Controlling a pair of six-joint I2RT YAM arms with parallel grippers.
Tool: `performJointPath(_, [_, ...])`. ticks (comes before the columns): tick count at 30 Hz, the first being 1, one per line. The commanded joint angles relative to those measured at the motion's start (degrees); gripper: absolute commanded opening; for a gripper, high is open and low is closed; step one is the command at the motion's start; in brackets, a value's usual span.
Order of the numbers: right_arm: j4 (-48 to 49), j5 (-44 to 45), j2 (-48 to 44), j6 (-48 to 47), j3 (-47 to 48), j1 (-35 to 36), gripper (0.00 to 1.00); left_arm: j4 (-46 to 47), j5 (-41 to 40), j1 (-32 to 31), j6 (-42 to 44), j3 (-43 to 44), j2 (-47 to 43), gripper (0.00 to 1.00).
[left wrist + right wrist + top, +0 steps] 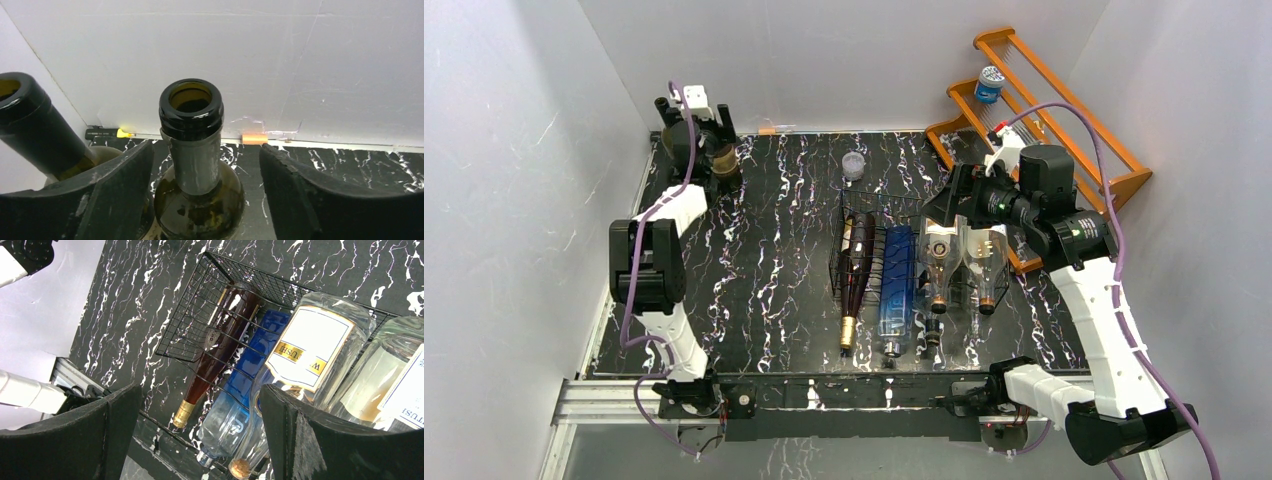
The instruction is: Take the wine bottle off the wine rack
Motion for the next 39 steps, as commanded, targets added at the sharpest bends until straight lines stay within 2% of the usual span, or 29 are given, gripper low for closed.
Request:
performJointPath(1, [0.4,-0.1,-0.5,-1.0,-0.2,-0.3,0.98,3.0,-0.1,0.3,-1.8,-1.3,-5.9,0.83])
performJointPath(3, [-0.3,0.2,-0.4,-1.3,-0.3,-0.3,0.98,2.2,0.2,0.3,-2.3,-1.7,-7.0,0.90])
performJointPath(4, [-0.7,0.1,-0.4,-1.4,-0.3,-0.3,0.98,1.5,0.4,0.3,-2.4,-1.7,-7.5,0.96])
performJointPath(5, [-1.2,0.2,-0.2,-1.6,-0.5,-0.3,0.98,0.6,0.6,0.3,-2.7,-1.7,-8.0,0.98])
performJointPath(15, [-6.6,0.5,-1.1,-2.0,-1.8,-0.2,0.98,-12.1,3.9,0.3,-11.1,-4.0,-16.9,0.98])
performJointPath(20, [-9.5,0.1,-2.2,-1.2,-2.9,-0.2,0.98,-27.7,4.9,0.3,-19.6,-2.1,-22.1,0.98])
performJointPath(24, [-13.5,0.1,-3.3,-0.1,-3.5,-0.2,0.98,-37.3,10.1,0.3,-22.8,-2.0,-26.6,0.98])
performJointPath(31, [-18.0,-2.7,-6.5,4.1,-7.6,-0.3,0.98,-34.8,24.5,0.2,-26.3,-8.5,-33.3,0.98])
performJointPath(36, [-19.2,1.0,-10.4,9.5,-13.2,-0.2,0.98,-29.9,29.0,0.1,-26.4,-17.0,-37.0,0.98])
performJointPath(39, [-19.8,2.3,-11.6,12.0,-14.9,-0.2,0.98,-29.4,29.0,-1.1,-24.8,-19.2,-38.4,0.98])
